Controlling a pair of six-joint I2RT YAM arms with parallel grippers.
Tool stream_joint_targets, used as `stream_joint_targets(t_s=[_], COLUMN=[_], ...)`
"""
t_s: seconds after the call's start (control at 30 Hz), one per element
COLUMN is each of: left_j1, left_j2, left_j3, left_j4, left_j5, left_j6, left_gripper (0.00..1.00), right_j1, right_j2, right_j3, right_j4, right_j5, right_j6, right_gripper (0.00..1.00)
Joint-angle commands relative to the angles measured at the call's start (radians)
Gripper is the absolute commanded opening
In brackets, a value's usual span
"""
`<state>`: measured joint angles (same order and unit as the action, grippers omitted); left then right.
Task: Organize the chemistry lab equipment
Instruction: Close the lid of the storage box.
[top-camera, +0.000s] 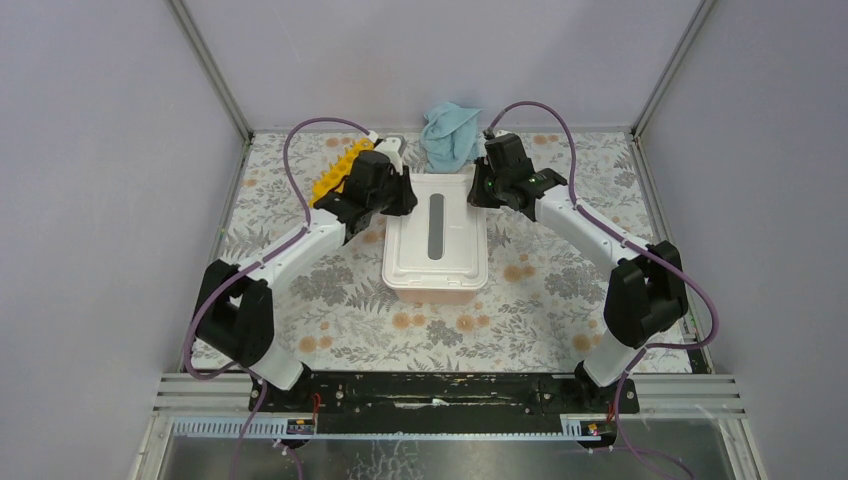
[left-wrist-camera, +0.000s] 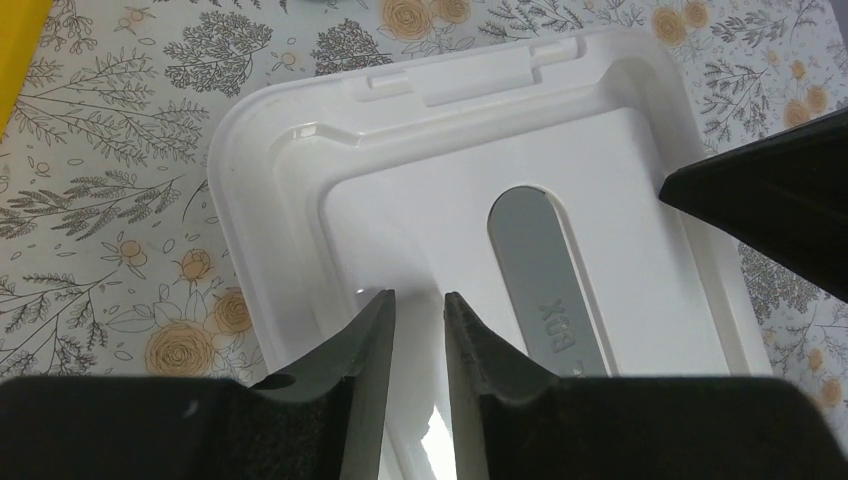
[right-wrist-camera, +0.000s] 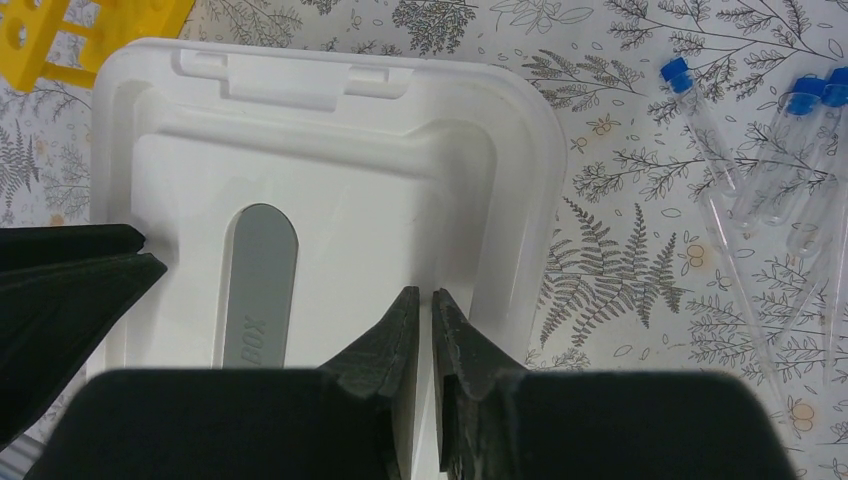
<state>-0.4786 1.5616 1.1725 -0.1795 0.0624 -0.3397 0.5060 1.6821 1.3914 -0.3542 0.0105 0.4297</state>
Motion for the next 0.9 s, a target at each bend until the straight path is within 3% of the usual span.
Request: stream_joint_targets(t_s=[0.0, 0.33, 0.57, 0.87], left_j1=[-0.013, -0.032, -0.032, -0.032], left_j2=[0.040, 0.063, 0.021, -0.054], left_j3=[0.015, -0.012, 0.057, 0.164], left_j4=[-0.043, -0.051, -0.049, -0.064], left_j5=[-0.037, -0.059, -0.127, -0.177], left_j6=[0.021, -0.001, -0.002, -0.020], left_gripper=[0.32, 0.30, 0.40, 0.51], right_j1=[0.012, 0.012, 0.012, 0.012], right_j2=[0.036, 0.040, 0.003, -0.033], right_j3=[0.022, -0.013, 0.048, 0.132], right_j4=[-0.019, 0.002, 0.023, -0.010], right_j5=[0.023, 0.009, -0.008, -0.007], right_j6=[-0.019, -0.019, -0.031, -0.047], right_gripper=[0.16, 0.17, 0.38, 0.40])
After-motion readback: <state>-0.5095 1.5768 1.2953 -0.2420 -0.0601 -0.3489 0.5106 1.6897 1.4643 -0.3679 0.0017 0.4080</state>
